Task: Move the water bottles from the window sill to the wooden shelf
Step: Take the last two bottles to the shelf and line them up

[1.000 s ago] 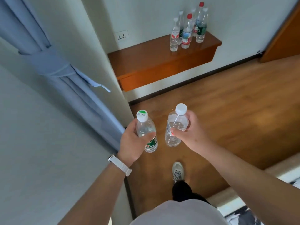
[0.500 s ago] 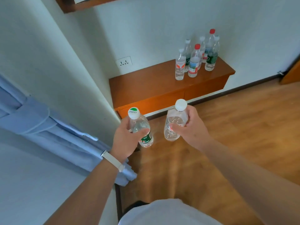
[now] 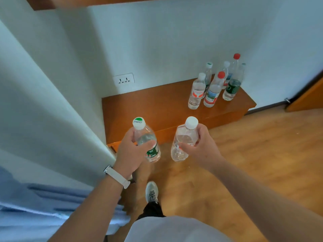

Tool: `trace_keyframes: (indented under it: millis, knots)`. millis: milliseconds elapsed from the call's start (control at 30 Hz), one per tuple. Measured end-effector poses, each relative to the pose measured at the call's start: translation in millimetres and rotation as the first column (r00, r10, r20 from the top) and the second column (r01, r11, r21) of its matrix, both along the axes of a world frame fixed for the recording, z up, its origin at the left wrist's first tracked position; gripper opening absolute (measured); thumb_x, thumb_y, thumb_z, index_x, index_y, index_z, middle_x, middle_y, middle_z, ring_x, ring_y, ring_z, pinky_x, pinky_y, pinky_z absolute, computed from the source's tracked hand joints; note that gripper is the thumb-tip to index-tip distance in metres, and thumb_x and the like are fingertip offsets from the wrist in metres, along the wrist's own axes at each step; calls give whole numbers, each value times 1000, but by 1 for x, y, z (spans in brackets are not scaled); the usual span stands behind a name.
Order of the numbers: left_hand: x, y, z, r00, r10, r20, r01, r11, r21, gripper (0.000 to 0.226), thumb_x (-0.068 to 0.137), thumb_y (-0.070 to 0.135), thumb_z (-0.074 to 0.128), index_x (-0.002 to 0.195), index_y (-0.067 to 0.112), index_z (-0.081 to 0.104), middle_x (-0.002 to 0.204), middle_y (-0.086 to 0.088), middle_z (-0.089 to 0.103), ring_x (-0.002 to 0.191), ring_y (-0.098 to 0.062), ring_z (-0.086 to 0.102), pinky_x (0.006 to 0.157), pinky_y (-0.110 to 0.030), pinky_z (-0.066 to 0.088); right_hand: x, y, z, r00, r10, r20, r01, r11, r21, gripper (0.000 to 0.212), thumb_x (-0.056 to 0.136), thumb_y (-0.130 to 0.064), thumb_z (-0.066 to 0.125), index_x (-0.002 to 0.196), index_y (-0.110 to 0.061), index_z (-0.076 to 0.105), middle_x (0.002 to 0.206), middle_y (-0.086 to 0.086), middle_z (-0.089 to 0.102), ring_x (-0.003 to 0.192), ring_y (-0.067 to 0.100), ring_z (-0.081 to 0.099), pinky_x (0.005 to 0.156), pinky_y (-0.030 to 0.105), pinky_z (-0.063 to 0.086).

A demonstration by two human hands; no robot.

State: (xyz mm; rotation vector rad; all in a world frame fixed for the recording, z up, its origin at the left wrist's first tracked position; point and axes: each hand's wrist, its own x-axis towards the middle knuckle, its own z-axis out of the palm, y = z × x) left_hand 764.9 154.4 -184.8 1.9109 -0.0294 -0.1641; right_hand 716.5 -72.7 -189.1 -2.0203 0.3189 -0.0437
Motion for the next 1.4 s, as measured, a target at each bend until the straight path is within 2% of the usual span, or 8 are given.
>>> trace_keyframes:
  millis: [67,233,433,700,833,1000,1133,1400]
  knots:
    - [40,1,-3,1000,-22,-8,23,1000,21,47,82,27,79,123,23,57,115,5,66,108,-16,62,92,-38,55,33,2,-1,999,-17,-29,17,1000,-23,68,71,-46,79,118,-50,31,101,-34,54,93,-9,57,65,13,47]
    - [135,8,-2,1000,-25,-11,26,999,22,52,79,31,81,123,30,54,115,15,63,106,-9,60,81,-21,49,115,13,4,998,-29,-63,24,996,-81,77,66,-52,78,128,-43,32,109,-25,55,94,-6,58,74,18,49]
    - [214,16,-2,1000,-2,9,2,1000,25,53,78,34,81,125,31,56,118,12,64,110,-12,60,91,-36,54,194,27,7,998,-22,-60,18,997,-79,78,65,-54,78,126,-46,30,110,-26,54,93,-8,57,65,11,45]
    - [259,26,-11,996,82,20,-83,995,53,49,77,39,81,120,32,57,110,17,64,102,-6,61,79,-22,51,264,39,-3,997,49,-55,-53,996,-74,75,66,-52,77,123,-48,29,108,-26,54,91,-7,58,61,10,46]
    - [278,29,-18,989,146,-4,-145,986,86,51,77,38,81,121,35,56,107,20,63,98,-3,62,72,-12,46,297,41,-16,992,109,-65,-112,993,-47,74,65,-53,78,122,-50,30,108,-25,55,92,-4,59,67,14,47]
    - [303,28,-21,971,239,-11,-235,962,136,43,78,32,81,110,42,54,103,17,65,96,-1,61,76,-17,49,344,43,-30,977,197,-80,-201,978,-51,77,67,-51,80,127,-44,32,109,-23,55,94,1,58,72,19,51]
    - [318,20,-24,945,325,-39,-313,933,180,46,78,32,82,115,38,54,106,17,64,98,-4,60,69,-13,46,380,49,-35,966,237,-100,-246,965,-90,74,63,-53,74,124,-40,35,106,-23,53,88,3,59,70,27,56]
    - [346,27,-40,895,442,-55,-420,879,225,48,77,32,82,117,31,55,107,13,64,100,-11,61,70,-14,44,418,52,-53,922,369,-118,-383,912,-146,66,63,-52,73,115,-38,34,104,-19,48,88,5,53,71,26,50]
